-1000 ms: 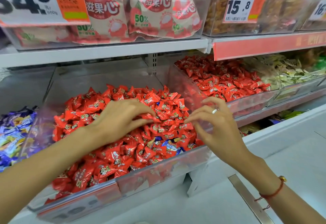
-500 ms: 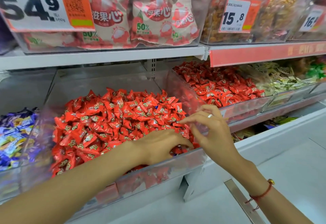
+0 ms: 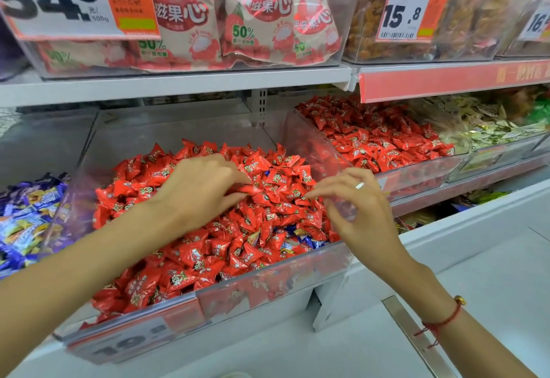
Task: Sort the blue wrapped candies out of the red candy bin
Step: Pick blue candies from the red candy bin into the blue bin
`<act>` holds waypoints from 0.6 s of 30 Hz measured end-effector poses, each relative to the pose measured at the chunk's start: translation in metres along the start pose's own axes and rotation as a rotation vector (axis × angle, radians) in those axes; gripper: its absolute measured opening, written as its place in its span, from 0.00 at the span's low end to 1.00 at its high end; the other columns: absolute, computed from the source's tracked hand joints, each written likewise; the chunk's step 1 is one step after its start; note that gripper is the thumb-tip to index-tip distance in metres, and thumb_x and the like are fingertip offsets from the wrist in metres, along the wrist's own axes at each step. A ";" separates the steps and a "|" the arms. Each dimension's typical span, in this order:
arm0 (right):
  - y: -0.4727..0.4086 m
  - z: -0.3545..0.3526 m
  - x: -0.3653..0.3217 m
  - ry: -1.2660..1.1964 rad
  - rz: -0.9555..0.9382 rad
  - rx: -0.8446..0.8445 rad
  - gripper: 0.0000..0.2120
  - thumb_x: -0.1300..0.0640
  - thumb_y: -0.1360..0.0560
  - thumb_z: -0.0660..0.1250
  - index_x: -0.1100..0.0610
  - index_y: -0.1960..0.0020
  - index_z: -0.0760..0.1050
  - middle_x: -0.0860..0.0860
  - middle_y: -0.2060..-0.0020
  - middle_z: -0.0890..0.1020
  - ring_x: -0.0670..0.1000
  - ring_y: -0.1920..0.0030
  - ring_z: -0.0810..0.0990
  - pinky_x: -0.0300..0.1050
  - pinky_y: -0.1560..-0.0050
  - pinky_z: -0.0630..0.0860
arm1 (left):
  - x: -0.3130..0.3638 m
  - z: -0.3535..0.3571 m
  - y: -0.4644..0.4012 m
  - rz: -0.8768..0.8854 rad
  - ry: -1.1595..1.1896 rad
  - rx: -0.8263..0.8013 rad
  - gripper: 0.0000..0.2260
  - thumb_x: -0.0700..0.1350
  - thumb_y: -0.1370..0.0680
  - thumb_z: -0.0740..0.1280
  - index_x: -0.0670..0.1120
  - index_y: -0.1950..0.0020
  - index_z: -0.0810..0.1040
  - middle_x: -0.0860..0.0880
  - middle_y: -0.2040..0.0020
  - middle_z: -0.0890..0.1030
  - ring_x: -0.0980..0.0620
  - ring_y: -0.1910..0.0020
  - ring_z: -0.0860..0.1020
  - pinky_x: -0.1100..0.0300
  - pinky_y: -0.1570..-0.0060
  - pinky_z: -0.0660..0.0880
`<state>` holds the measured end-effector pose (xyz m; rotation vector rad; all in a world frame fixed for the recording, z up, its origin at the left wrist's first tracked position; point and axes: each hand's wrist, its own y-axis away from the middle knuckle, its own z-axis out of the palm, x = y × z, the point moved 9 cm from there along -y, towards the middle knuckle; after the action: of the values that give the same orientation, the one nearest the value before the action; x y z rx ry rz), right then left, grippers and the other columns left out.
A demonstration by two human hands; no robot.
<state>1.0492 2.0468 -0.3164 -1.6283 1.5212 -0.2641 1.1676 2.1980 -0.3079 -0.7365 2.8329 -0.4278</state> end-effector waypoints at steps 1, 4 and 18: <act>0.000 -0.001 -0.001 0.000 0.004 0.014 0.17 0.70 0.29 0.68 0.50 0.49 0.83 0.45 0.47 0.81 0.48 0.42 0.70 0.38 0.39 0.67 | -0.006 0.000 0.002 -0.004 -0.100 0.005 0.16 0.54 0.28 0.73 0.53 0.42 0.81 0.53 0.46 0.82 0.48 0.46 0.79 0.53 0.50 0.75; 0.003 -0.006 0.006 -0.022 0.102 0.080 0.20 0.66 0.29 0.65 0.51 0.40 0.79 0.47 0.33 0.71 0.48 0.32 0.65 0.34 0.32 0.59 | 0.014 -0.004 0.002 0.056 -0.071 0.075 0.18 0.50 0.32 0.77 0.49 0.43 0.82 0.50 0.47 0.82 0.46 0.47 0.79 0.50 0.50 0.76; 0.040 0.011 0.052 -0.526 0.664 0.231 0.18 0.65 0.22 0.62 0.47 0.38 0.69 0.42 0.43 0.75 0.41 0.44 0.76 0.25 0.51 0.70 | 0.086 0.073 -0.035 0.336 0.299 -0.100 0.13 0.58 0.22 0.64 0.58 0.39 0.78 0.57 0.44 0.73 0.56 0.45 0.70 0.61 0.50 0.63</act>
<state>1.0404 2.0105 -0.3714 -0.8478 1.4526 0.3214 1.1277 2.1089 -0.3741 -0.2114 3.1947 -0.3684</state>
